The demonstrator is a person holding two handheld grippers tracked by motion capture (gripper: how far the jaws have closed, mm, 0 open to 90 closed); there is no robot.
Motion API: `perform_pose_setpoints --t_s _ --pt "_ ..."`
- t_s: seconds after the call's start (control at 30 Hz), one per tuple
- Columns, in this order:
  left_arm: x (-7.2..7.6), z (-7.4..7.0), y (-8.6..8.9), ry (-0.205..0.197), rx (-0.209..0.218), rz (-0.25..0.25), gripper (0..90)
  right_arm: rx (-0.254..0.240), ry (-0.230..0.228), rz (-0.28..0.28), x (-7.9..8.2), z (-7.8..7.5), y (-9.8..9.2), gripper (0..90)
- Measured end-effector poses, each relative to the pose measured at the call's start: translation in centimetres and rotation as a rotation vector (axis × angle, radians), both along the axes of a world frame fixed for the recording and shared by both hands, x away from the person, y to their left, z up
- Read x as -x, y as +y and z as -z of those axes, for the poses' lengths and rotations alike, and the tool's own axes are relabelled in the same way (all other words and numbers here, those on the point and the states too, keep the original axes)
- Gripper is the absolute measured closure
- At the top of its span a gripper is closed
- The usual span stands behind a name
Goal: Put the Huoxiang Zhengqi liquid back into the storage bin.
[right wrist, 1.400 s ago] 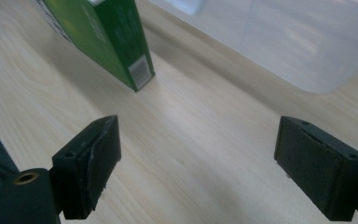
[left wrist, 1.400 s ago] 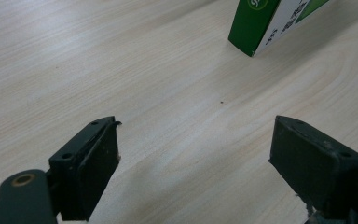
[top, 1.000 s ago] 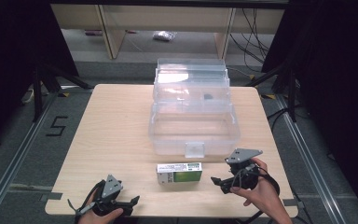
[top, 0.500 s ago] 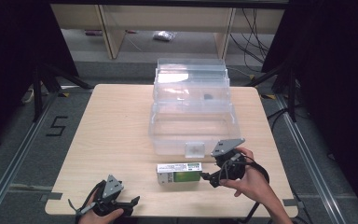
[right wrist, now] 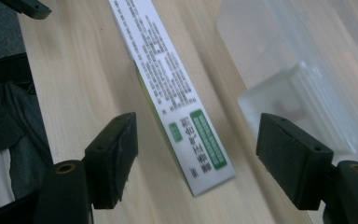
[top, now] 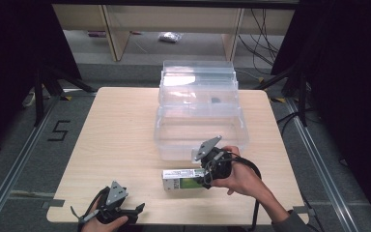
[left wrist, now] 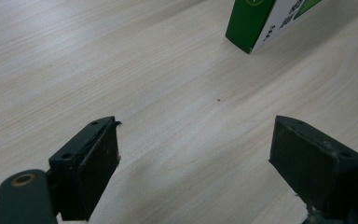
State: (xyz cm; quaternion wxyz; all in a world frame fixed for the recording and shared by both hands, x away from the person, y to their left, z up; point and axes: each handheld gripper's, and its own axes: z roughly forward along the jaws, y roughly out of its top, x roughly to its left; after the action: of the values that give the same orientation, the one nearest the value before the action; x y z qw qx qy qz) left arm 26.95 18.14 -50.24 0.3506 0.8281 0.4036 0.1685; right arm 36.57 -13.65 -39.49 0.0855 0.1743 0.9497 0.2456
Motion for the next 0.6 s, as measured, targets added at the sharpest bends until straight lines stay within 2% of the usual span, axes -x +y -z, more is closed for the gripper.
perform_pose_setpoints --t_s 0.07,0.13,0.23,0.27,0.3,0.33,0.4,0.43,0.5,0.53,0.6 --pt "0.0 0.0 0.0 0.001 -0.001 0.0 14.9 0.009 0.015 -0.007 -0.3 -0.1 0.5 30.7" --pt "0.0 0.0 -0.1 -0.004 0.02 -0.006 14.9 0.026 0.024 -0.006 -0.5 0.0 1.0 30.3" --pt "0.1 0.0 -0.1 -0.007 0.021 -0.01 14.9 0.034 0.023 -0.035 -1.0 0.3 1.6 30.6" --pt "0.1 0.0 -0.1 -0.007 0.021 -0.01 14.9 0.036 0.036 -0.041 -1.1 0.4 1.8 30.6" --pt "0.0 -0.1 0.1 -0.008 0.001 -0.002 14.9 0.04 0.047 -0.032 -1.1 0.4 1.9 30.7" --pt "0.0 0.0 -0.2 -0.011 0.029 -0.029 14.9 0.047 0.039 -0.047 -1.2 0.5 2.1 31.1" --pt "0.1 0.1 -0.2 -0.014 0.038 -0.037 14.9 0.056 0.046 -0.046 -1.3 0.6 2.5 31.5" --pt "0.0 0.1 -0.2 -0.016 0.038 -0.032 14.9 0.059 0.061 -0.052 -1.3 0.6 2.7 32.2" --pt "0.1 0.0 -0.2 -0.009 0.043 -0.027 14.9 0.06 0.056 -0.077 -1.5 0.7 2.9 32.3" --pt "0.1 0.0 -0.2 -0.005 0.032 -0.019 14.9 0.061 0.064 -0.07 -1.5 0.7 3.1 32.7" --pt "0.0 0.1 -0.2 -0.016 0.036 -0.031 14.9 0.077 0.066 -0.079 -1.6 0.9 3.3 33.1"
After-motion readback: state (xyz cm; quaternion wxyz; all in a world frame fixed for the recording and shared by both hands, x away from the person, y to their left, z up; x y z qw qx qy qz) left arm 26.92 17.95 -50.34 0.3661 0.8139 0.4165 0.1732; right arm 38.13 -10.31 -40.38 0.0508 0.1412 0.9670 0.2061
